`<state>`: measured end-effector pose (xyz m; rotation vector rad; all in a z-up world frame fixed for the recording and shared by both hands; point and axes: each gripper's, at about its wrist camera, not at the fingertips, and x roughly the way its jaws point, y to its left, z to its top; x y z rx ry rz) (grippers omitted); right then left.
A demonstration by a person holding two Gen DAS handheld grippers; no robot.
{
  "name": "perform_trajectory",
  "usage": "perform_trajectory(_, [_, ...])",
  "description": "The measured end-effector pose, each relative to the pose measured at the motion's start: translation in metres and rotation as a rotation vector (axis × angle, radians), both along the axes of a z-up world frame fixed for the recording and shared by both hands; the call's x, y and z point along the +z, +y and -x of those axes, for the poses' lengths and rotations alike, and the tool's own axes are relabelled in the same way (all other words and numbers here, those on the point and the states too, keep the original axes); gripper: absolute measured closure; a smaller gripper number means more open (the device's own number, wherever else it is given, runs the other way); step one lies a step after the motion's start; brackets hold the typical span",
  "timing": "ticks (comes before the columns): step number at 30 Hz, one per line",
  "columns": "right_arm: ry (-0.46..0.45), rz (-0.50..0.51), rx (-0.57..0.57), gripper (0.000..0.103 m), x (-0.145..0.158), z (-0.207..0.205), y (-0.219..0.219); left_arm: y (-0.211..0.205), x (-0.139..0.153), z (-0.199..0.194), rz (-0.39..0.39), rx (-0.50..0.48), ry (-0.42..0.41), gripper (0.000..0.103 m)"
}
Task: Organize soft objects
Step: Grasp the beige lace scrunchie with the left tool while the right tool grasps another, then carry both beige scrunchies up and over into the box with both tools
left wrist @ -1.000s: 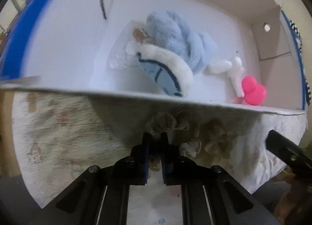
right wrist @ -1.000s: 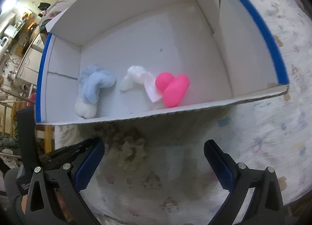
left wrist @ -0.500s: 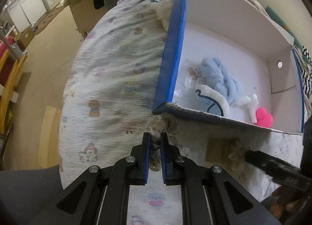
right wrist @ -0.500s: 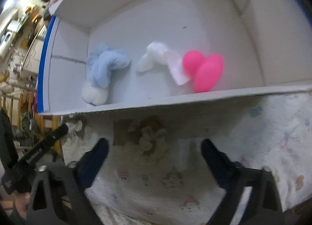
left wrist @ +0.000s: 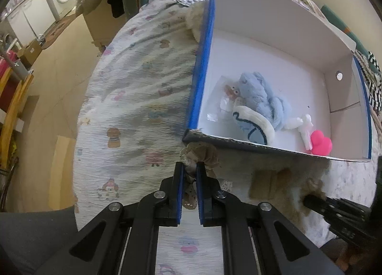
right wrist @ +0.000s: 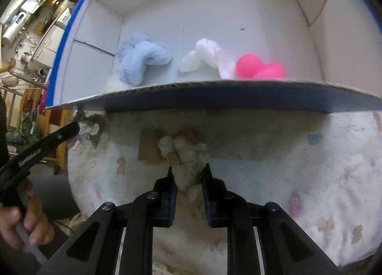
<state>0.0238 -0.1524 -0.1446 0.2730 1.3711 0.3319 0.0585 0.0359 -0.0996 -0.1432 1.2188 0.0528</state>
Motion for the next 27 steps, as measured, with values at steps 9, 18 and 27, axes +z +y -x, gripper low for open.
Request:
perform_trajectory(9, [-0.106, -0.061, 0.009, 0.083, 0.035, 0.021, -0.024, 0.01, 0.011, 0.009, -0.023, 0.036, -0.035, 0.094])
perform_trajectory(18, [-0.155, -0.064, 0.033, 0.082, 0.045, 0.021, -0.013, 0.032, 0.039, 0.019, -0.065, 0.079, -0.111, 0.094])
perform_trajectory(27, [-0.301, -0.143, 0.106, 0.082, 0.084, 0.031, 0.005, 0.037, 0.079, 0.029, -0.172, 0.165, -0.296, 0.094])
